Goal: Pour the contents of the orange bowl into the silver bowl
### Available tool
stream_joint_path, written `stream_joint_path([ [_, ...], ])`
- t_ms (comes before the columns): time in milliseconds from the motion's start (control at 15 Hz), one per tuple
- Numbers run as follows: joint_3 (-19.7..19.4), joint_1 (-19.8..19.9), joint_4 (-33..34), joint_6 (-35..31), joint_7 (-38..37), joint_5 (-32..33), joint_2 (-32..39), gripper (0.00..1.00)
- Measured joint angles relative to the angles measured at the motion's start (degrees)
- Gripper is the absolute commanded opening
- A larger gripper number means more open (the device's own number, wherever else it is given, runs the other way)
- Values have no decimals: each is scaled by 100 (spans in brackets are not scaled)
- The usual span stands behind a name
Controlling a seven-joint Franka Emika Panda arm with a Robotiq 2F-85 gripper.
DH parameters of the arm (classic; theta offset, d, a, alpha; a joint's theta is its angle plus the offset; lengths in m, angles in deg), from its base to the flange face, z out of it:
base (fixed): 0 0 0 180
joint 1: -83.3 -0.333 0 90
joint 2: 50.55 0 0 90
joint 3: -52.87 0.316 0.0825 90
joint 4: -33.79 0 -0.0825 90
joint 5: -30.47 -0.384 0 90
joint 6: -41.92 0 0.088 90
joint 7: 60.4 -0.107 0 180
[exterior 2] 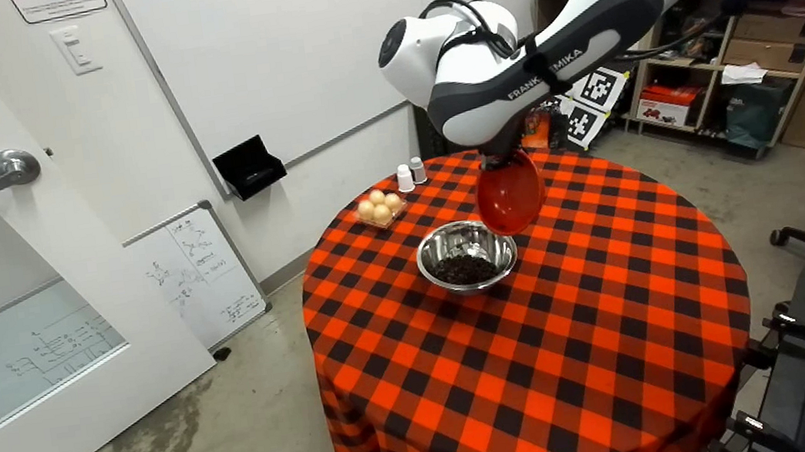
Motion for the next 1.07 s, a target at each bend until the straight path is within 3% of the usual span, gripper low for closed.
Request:
stream_joint_path([
  [533,-451,1157,-594,-1176,1600,-2423,-206,1],
  [1067,-572,2289,-1364,-1829,2921,-4965,-345,1],
])
